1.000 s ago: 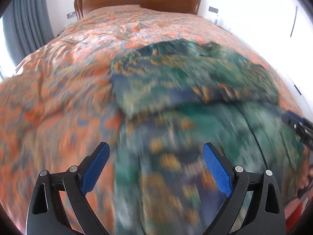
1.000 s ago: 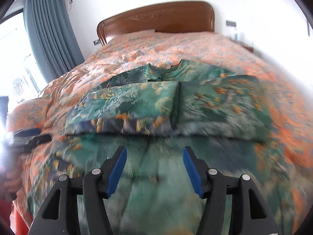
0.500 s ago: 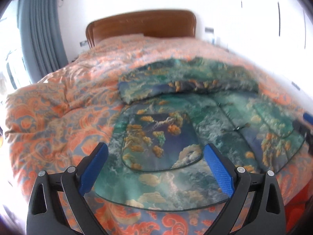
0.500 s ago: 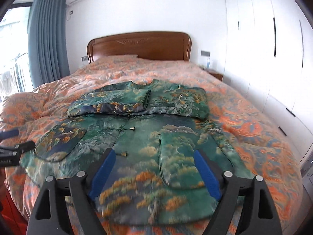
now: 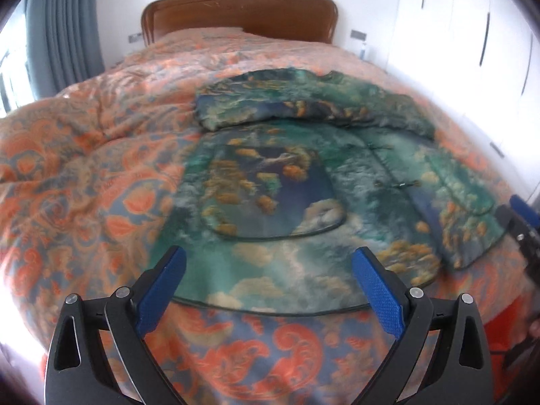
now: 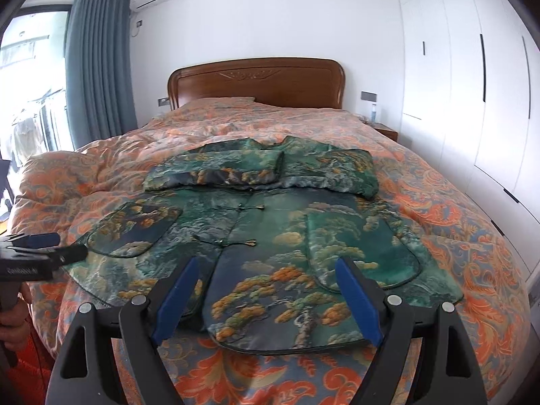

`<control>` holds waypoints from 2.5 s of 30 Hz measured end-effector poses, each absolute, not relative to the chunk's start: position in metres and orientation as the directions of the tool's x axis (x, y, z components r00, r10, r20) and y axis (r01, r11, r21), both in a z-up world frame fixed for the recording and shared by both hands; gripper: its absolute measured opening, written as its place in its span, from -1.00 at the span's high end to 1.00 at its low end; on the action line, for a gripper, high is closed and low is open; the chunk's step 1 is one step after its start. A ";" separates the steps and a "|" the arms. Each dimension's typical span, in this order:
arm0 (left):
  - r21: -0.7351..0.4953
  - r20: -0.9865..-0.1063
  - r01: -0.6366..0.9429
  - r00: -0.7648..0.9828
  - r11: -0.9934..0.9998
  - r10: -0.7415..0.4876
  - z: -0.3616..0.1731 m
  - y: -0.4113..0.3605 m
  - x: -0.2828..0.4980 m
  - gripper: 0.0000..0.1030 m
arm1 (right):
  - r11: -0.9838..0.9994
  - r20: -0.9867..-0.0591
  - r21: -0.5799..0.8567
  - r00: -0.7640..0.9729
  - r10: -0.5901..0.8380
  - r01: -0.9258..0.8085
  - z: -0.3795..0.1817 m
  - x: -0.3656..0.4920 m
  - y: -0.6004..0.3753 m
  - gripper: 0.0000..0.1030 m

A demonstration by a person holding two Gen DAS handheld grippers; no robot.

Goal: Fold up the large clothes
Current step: 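Grasp the jacket hem edge with both tools, then lift the hem with both tools and fold it toward the collar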

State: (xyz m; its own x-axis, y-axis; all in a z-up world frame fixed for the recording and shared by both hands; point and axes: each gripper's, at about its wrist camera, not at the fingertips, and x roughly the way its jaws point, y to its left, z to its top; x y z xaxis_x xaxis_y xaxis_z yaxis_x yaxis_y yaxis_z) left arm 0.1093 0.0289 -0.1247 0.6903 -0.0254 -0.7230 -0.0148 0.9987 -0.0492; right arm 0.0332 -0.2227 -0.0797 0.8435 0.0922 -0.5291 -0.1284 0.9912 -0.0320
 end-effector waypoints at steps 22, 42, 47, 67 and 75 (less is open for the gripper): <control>-0.301 -0.836 -0.082 0.503 0.950 -0.221 -0.189 0.128 0.165 -0.98 | 0.966 -0.811 0.193 0.582 0.059 0.172 -0.119 0.114 -0.460 -0.65; -0.329 -0.848 -0.064 0.459 0.942 -0.265 -0.178 0.111 0.160 0.72 | 0.957 -0.866 0.286 0.416 0.277 -0.043 -0.134 0.144 -0.410 0.62; -0.352 -0.822 -0.045 0.492 0.935 -0.286 -0.158 0.113 0.149 0.78 | 0.960 -0.855 0.272 0.442 0.271 -0.061 -0.118 0.143 -0.400 0.71; -0.294 -0.879 0.008 0.390 0.956 -0.274 -0.157 0.113 0.035 0.80 | 0.935 -0.849 0.348 0.401 0.344 -0.066 -0.106 0.049 -0.412 0.73; -0.278 -0.896 0.021 0.353 0.960 -0.268 -0.166 0.111 0.048 0.77 | 0.935 -0.858 0.351 0.380 0.346 -0.056 -0.116 0.038 -0.415 0.71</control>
State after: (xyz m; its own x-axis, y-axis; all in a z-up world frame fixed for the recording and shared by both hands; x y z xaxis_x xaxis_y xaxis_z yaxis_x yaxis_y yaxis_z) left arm 0.0480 0.1111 -0.1665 0.3534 -0.2676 -0.8964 0.0215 0.9603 -0.2782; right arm 0.0383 -0.4153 -0.1161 0.3800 0.3456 -0.8580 -0.0563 0.9345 0.3515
